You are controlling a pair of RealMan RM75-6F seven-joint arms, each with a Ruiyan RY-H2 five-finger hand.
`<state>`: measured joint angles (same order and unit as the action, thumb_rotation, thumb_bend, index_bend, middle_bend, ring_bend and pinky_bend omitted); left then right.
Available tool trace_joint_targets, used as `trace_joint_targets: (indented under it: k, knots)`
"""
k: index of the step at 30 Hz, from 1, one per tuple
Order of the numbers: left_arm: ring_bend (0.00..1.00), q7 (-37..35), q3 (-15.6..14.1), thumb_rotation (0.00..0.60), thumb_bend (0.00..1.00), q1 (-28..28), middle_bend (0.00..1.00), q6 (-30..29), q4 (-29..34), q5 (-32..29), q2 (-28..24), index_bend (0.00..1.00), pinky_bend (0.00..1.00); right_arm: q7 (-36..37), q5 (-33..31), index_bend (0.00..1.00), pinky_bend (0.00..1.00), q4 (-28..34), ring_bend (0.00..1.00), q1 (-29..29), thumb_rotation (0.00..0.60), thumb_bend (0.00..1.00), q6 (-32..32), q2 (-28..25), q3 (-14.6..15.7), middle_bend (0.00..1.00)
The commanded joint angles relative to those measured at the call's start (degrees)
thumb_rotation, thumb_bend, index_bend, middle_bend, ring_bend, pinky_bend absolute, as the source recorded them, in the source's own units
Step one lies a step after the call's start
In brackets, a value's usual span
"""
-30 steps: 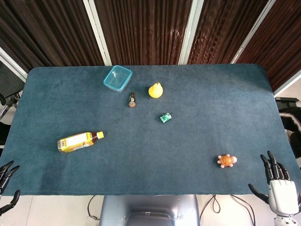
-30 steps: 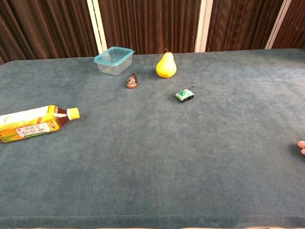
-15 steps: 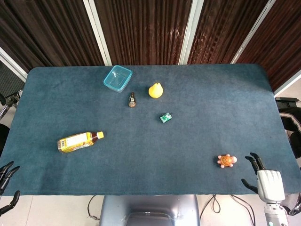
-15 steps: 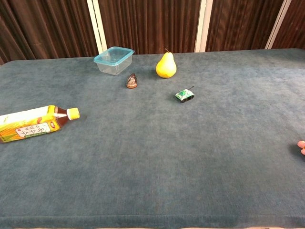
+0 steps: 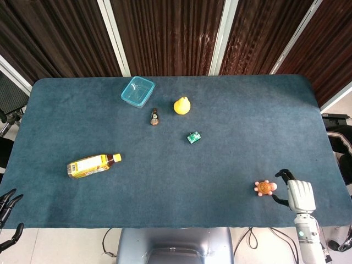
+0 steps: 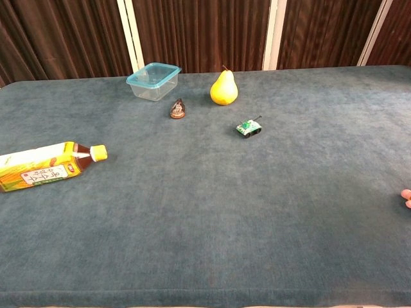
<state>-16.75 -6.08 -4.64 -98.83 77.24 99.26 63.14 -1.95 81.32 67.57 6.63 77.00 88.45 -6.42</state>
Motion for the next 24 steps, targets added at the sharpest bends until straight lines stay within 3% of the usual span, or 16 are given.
trace_joint_targets:
  k: [1, 18, 22, 24]
  knots:
    - [0.08, 0.0, 0.0, 0.6, 0.47, 0.0, 0.0, 0.0, 0.1, 0.0, 0.0, 0.11, 0.38, 0.6, 0.3, 0.52, 1.0, -1.4, 1.0, 1.0, 0.6, 0.18, -1.0, 1.2, 0.1, 0.41]
    - [0.08, -0.6, 0.0, 0.6, 0.47, -0.1, 0.0, -0.3, -0.3, 0.1, 0.0, 0.11, 0.38, 0.7, -1.5, 0.55, 1.0, -5.2, 1.0, 3.4, 0.6, 0.19, -5.7, 4.3, 1.1, 0.44]
    - [0.08, -0.7, 0.0, 0.6, 0.47, -0.1, 0.0, -0.4, -0.3, 0.1, -0.1, 0.11, 0.38, 0.7, -2.1, 0.59, 1.0, -5.6, 1.0, 3.5, 0.6, 0.3, -6.4, 4.6, 1.2, 0.47]
    - [0.08, -0.8, 0.0, 0.6, 0.47, -0.1, 0.0, -0.4, -0.3, 0.1, -0.1, 0.11, 0.38, 0.5, -2.4, 0.62, 1.0, -5.9, 1.0, 3.5, 0.6, 0.42, -6.6, 4.8, 1.2, 0.5]
